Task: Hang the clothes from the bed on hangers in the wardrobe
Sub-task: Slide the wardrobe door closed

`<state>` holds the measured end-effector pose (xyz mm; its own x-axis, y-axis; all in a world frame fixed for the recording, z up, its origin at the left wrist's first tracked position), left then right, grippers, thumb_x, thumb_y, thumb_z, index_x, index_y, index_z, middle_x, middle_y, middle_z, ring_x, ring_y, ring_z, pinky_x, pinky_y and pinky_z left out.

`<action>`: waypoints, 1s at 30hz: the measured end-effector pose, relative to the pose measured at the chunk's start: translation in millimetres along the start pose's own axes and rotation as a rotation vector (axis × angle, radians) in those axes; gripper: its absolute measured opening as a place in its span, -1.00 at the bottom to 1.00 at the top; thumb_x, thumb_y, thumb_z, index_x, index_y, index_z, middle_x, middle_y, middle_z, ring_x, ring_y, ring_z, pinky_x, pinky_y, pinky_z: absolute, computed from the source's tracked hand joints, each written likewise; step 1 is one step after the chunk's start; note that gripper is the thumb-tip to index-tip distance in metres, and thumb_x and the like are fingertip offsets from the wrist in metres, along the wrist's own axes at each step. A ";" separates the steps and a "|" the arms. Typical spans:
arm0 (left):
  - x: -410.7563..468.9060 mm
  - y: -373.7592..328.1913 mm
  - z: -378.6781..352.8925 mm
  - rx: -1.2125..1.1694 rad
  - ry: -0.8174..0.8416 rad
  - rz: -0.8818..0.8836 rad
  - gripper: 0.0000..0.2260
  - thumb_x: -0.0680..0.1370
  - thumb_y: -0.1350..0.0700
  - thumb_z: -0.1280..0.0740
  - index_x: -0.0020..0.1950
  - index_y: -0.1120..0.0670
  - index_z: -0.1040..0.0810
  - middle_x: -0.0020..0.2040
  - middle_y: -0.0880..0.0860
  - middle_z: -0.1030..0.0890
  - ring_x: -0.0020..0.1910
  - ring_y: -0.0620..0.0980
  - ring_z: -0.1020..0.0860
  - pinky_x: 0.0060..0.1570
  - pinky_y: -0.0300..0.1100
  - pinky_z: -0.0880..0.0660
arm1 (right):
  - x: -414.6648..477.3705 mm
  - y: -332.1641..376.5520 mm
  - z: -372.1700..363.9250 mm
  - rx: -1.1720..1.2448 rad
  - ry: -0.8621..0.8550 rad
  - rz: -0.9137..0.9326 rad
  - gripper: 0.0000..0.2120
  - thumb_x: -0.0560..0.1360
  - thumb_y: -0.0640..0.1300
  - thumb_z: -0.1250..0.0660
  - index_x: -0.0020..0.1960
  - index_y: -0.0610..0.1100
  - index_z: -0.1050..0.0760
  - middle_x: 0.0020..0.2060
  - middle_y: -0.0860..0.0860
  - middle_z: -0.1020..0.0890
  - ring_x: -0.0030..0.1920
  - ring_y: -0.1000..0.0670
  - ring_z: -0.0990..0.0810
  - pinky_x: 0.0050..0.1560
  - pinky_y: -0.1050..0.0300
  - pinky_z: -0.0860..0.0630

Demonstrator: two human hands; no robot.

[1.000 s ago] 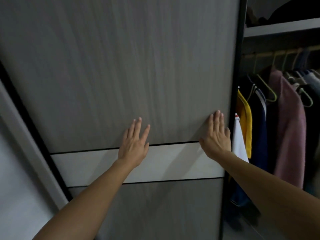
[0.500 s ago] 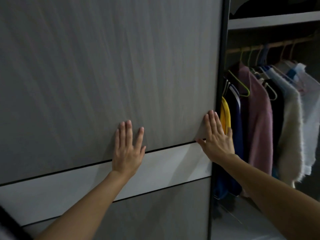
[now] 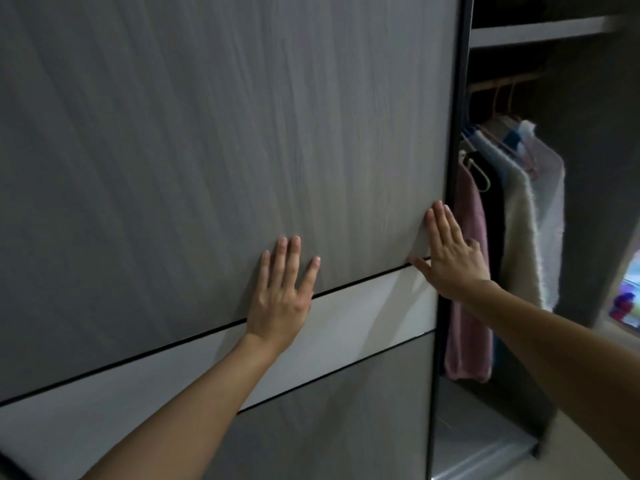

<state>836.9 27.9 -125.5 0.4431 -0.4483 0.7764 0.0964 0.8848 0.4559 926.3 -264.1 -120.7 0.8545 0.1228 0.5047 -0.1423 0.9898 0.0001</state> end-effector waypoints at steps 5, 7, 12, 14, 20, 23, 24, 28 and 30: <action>39.2 -44.9 -17.7 -0.020 0.002 -0.046 -0.47 0.54 0.05 -0.33 0.49 0.06 -0.30 0.50 0.31 -0.16 0.49 0.33 -0.11 0.41 0.27 -0.16 | 15.8 -59.5 -8.4 0.052 -0.009 -0.046 -0.14 0.58 0.28 -0.05 0.53 -0.10 0.42 0.50 0.04 0.43 0.51 0.06 0.39 0.39 -0.13 -0.29; 56.3 -64.8 -24.6 -0.027 -0.021 -0.065 -0.50 0.54 0.05 -0.33 0.47 0.07 -0.34 0.50 0.31 -0.19 0.49 0.33 -0.14 0.40 0.27 -0.18 | 21.2 -83.6 -10.5 0.117 -0.020 -0.071 -0.13 0.58 0.22 -0.13 0.54 -0.09 0.41 0.51 0.06 0.42 0.52 0.06 0.37 0.36 -0.08 -0.35; 98.0 -114.1 -42.4 -0.052 -0.059 -0.135 -0.56 0.51 0.08 -0.33 0.40 0.06 -0.44 0.48 0.29 -0.25 0.48 0.32 -0.18 0.39 0.25 -0.21 | 32.7 -132.8 -21.3 0.389 -0.065 -0.221 -0.18 0.57 0.09 -0.25 0.59 -0.08 0.20 0.57 0.05 0.23 0.56 0.02 0.16 0.41 -0.03 -0.29; 114.7 -133.0 -48.3 -0.056 -0.063 -0.174 -0.57 0.50 0.10 -0.34 0.37 0.06 -0.47 0.48 0.28 -0.25 0.48 0.31 -0.19 0.40 0.24 -0.21 | 38.4 -150.4 -26.9 0.506 -0.089 -0.303 -0.24 0.58 0.13 -0.21 0.59 -0.05 0.15 0.58 0.05 0.15 0.57 0.00 0.09 0.42 -0.07 -0.25; 164.9 -188.5 -65.9 -0.090 -0.069 -0.238 -0.59 0.48 0.10 -0.33 0.34 0.07 -0.50 0.48 0.27 -0.26 0.47 0.30 -0.21 0.41 0.19 -0.19 | 60.5 -215.4 -45.7 0.711 -0.142 -0.413 -0.28 0.59 0.23 -0.11 0.59 0.00 0.12 0.58 0.01 0.09 0.57 -0.05 0.05 0.50 -0.12 -0.09; 188.2 -214.5 -77.1 -0.115 -0.060 -0.271 -0.59 0.49 0.10 -0.33 0.34 0.07 -0.50 0.49 0.26 -0.24 0.48 0.29 -0.19 0.43 0.17 -0.16 | 71.3 -247.9 -47.6 0.724 -0.134 -0.461 -0.28 0.59 0.23 -0.12 0.59 0.01 0.13 0.58 0.02 0.08 0.56 -0.05 0.04 0.47 -0.13 -0.11; 195.7 -222.9 -80.5 -0.124 -0.060 -0.285 -0.60 0.49 0.10 -0.32 0.33 0.07 -0.50 0.49 0.26 -0.24 0.48 0.28 -0.19 0.44 0.16 -0.15 | 74.9 -258.8 -47.6 0.723 -0.135 -0.478 -0.28 0.59 0.22 -0.12 0.59 0.00 0.13 0.58 0.01 0.07 0.56 -0.07 0.03 0.47 -0.13 -0.10; 223.5 -255.3 -93.2 -0.135 -0.072 -0.345 -0.63 0.50 0.12 -0.29 0.31 0.10 -0.51 0.48 0.28 -0.26 0.48 0.29 -0.20 0.46 0.16 -0.10 | 91.0 -302.8 -55.1 0.747 -0.103 -0.548 -0.29 0.59 0.22 -0.13 0.59 0.03 0.12 0.58 0.02 0.06 0.55 -0.12 -0.06 0.46 -0.17 -0.16; 236.6 -272.0 -100.0 -0.147 -0.080 -0.359 -0.63 0.50 0.13 -0.29 0.31 0.11 -0.51 0.48 0.29 -0.26 0.47 0.30 -0.20 0.47 0.16 -0.06 | 98.6 -323.5 -58.8 0.743 -0.091 -0.567 -0.29 0.59 0.22 -0.12 0.59 0.03 0.13 0.58 0.02 0.06 0.55 -0.11 -0.08 0.45 -0.18 -0.19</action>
<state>1004.7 -306.1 -109.4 0.2881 -0.7356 0.6131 0.3618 0.6764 0.6416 1086.0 -567.9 -121.7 0.8561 -0.4012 0.3257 -0.0254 0.5968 0.8020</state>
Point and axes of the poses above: each hand's wrist, its own x-axis towards the middle knuckle, its own z-axis out of the back of the hand, y = z × x, the point moved 4 cm from there along x, towards the middle knuckle
